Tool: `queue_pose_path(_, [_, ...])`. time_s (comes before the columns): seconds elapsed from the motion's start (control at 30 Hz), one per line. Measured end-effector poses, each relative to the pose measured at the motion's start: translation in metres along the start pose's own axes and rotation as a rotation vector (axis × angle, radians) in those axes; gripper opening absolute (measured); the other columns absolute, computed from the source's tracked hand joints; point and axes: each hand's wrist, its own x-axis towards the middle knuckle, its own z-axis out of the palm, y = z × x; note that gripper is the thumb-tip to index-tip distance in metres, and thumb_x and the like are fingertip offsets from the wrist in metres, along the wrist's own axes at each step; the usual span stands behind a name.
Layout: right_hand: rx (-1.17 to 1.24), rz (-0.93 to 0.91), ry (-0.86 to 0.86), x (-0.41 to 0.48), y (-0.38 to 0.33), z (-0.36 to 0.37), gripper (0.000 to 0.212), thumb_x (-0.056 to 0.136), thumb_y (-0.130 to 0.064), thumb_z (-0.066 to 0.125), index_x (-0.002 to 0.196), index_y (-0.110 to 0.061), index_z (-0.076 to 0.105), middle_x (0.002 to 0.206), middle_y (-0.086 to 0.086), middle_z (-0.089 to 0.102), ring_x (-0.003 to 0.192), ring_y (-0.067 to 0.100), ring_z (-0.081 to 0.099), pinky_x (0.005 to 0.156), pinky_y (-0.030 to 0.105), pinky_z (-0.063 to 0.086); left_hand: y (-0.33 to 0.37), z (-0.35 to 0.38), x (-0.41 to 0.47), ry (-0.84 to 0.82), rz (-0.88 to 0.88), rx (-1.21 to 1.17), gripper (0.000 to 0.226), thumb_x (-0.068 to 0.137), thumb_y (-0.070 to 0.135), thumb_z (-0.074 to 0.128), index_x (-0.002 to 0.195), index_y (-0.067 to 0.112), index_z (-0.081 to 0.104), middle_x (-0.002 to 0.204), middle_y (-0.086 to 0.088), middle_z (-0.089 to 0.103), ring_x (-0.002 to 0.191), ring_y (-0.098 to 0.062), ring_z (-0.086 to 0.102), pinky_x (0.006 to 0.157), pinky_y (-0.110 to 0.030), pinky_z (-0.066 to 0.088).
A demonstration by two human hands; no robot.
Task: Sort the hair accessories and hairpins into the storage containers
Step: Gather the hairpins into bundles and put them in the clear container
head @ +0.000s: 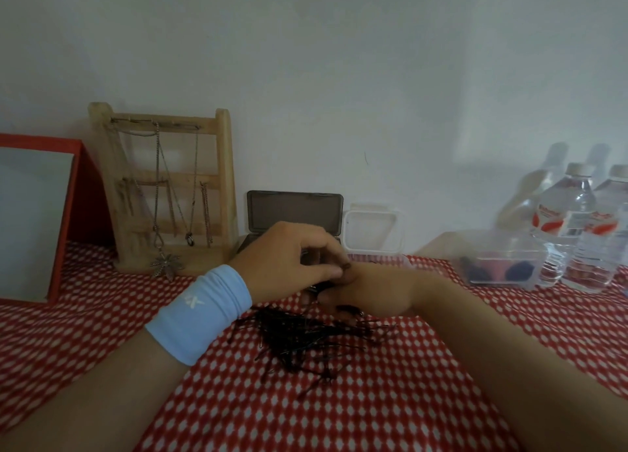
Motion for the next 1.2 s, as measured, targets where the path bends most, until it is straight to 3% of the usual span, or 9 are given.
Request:
queue_pose_path(0.1, [0.058, 0.009, -0.016, 0.002, 0.007, 0.002, 0.02, 0.103, -0.015, 0.048, 0.098, -0.002, 0.062, 0.084, 0.02, 0.059, 0.073, 0.024, 0.053, 0.077, 0.037, 0.046, 0.002, 0.0, -0.001, 0.014, 0.065, 0.065, 0.016, 0.081, 0.022, 0.076, 0.094, 0.031, 0.074, 0.086, 0.016, 0.07, 0.082, -0.008, 0.065, 0.074, -0.025, 0.053])
queue_pose_path(0.2, [0.116, 0.038, -0.031, 0.002, 0.013, 0.001, 0.017, 0.1, -0.011, 0.048, 0.093, -0.009, 0.063, 0.077, 0.004, 0.062, 0.073, 0.02, 0.054, 0.079, 0.036, 0.045, 0.003, -0.003, 0.0, 0.161, -0.012, -0.036, 0.013, 0.084, 0.014, 0.072, 0.088, 0.026, 0.07, 0.082, 0.015, 0.068, 0.078, -0.004, 0.064, 0.071, -0.014, 0.05])
queue_pose_path(0.33, [0.207, 0.094, -0.032, 0.002, 0.025, -0.004, 0.016, 0.091, -0.019, 0.054, 0.098, -0.014, 0.068, 0.079, 0.003, 0.064, 0.076, 0.021, 0.058, 0.081, 0.039, 0.047, -0.008, -0.013, 0.003, 0.393, -0.331, -0.628, 0.013, 0.093, 0.002, 0.056, 0.087, 0.013, 0.061, 0.073, 0.001, 0.065, 0.065, -0.015, 0.059, 0.058, -0.026, 0.049])
queue_pose_path(0.43, [0.608, 0.118, -0.017, 0.004, 0.028, -0.003, 0.021, 0.087, -0.008, 0.049, 0.103, -0.008, 0.061, 0.079, 0.004, 0.057, 0.067, 0.018, 0.049, 0.064, 0.029, 0.042, -0.016, -0.017, 0.0, 0.405, -0.428, -0.849, 0.015, 0.095, 0.001, 0.053, 0.1, 0.012, 0.062, 0.073, -0.003, 0.064, 0.064, -0.017, 0.059, 0.054, -0.026, 0.05])
queue_pose_path(0.6, [0.808, 0.145, 0.081, 0.008, 0.026, 0.0, 0.02, 0.094, 0.001, 0.034, 0.095, -0.011, 0.05, 0.072, 0.003, 0.046, 0.061, 0.016, 0.039, 0.059, 0.03, 0.037, -0.013, -0.007, -0.004, 0.086, -0.491, -0.636, 0.008, 0.088, 0.006, 0.066, 0.094, 0.01, 0.069, 0.08, -0.008, 0.074, 0.062, -0.02, 0.065, 0.055, -0.026, 0.053])
queue_pose_path(0.7, [0.816, 0.08, 0.123, 0.01, 0.022, 0.003, 0.023, 0.095, -0.002, 0.033, 0.099, -0.009, 0.055, 0.071, 0.002, 0.045, 0.062, 0.015, 0.039, 0.061, 0.03, 0.036, -0.01, -0.001, -0.003, 0.102, -0.49, -0.58, 0.005, 0.085, 0.01, 0.07, 0.089, 0.008, 0.069, 0.076, -0.008, 0.074, 0.062, -0.018, 0.065, 0.052, -0.024, 0.051])
queue_pose_path(0.8, [0.811, 0.025, 0.104, 0.009, 0.018, 0.006, 0.028, 0.099, -0.009, 0.034, 0.103, -0.007, 0.062, 0.072, 0.001, 0.043, 0.064, 0.015, 0.038, 0.064, 0.031, 0.037, -0.012, 0.0, -0.004, 0.196, -0.464, -0.424, 0.008, 0.081, 0.016, 0.076, 0.085, 0.011, 0.072, 0.062, 0.007, 0.068, 0.057, -0.003, 0.06, 0.049, -0.016, 0.044])
queue_pose_path(1.07, [0.926, -0.02, 0.038, 0.004, 0.011, 0.008, 0.029, 0.106, -0.027, 0.033, 0.09, -0.012, 0.052, 0.077, 0.001, 0.042, 0.065, 0.014, 0.038, 0.065, 0.029, 0.036, -0.017, -0.008, -0.005, 0.136, -0.309, -0.207, 0.009, 0.076, 0.023, 0.081, 0.079, 0.024, 0.072, 0.074, 0.008, 0.069, 0.061, 0.001, 0.059, 0.059, -0.015, 0.045])
queue_pose_path(1.2, [0.923, -0.06, 0.015, 0.003, 0.009, 0.008, 0.027, 0.108, -0.023, 0.034, 0.09, -0.014, 0.052, 0.074, 0.001, 0.039, 0.063, 0.014, 0.036, 0.059, 0.026, 0.036, -0.019, -0.014, -0.004, 0.166, -0.371, -0.443, 0.013, 0.09, 0.011, 0.065, 0.098, 0.02, 0.069, 0.093, 0.003, 0.067, 0.082, -0.009, 0.063, 0.067, -0.024, 0.049])
